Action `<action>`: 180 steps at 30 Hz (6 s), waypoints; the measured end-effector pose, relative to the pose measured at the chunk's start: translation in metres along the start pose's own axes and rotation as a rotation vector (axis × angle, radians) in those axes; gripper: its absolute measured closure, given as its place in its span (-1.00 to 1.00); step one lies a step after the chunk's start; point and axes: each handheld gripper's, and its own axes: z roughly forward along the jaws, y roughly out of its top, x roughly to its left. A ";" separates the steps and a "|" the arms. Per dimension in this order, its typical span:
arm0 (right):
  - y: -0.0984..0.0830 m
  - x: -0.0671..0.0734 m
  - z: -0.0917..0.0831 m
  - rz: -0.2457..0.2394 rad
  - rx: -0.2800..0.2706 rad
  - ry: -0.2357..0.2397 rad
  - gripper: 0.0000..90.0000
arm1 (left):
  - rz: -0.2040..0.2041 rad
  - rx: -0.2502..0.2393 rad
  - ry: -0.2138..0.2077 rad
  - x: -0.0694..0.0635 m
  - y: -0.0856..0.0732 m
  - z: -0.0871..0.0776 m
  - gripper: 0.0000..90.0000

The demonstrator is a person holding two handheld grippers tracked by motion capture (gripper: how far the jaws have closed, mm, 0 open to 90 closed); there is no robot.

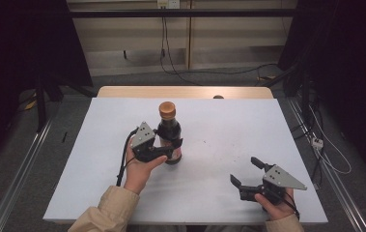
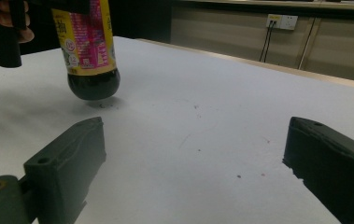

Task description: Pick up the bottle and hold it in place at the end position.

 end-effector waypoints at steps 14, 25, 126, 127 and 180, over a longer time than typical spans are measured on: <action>0.000 0.000 0.000 0.006 0.000 0.007 -0.89 | 0.009 -0.003 -0.017 0.001 0.005 0.017 -0.32; 0.000 0.000 0.000 0.008 0.000 0.008 -0.89 | 0.006 -0.004 -0.017 0.009 0.007 0.023 -0.32; -0.004 -0.005 -0.001 0.029 0.004 0.005 -0.89 | 0.075 0.071 -0.166 0.037 0.010 0.085 -0.34; -0.004 -0.005 -0.001 0.028 0.004 0.005 -0.89 | 0.074 0.069 -0.160 0.035 0.010 0.085 -0.34; 0.000 -0.003 0.014 0.046 0.032 -0.008 -0.89 | 0.068 0.082 0.040 0.014 -0.008 0.084 -0.46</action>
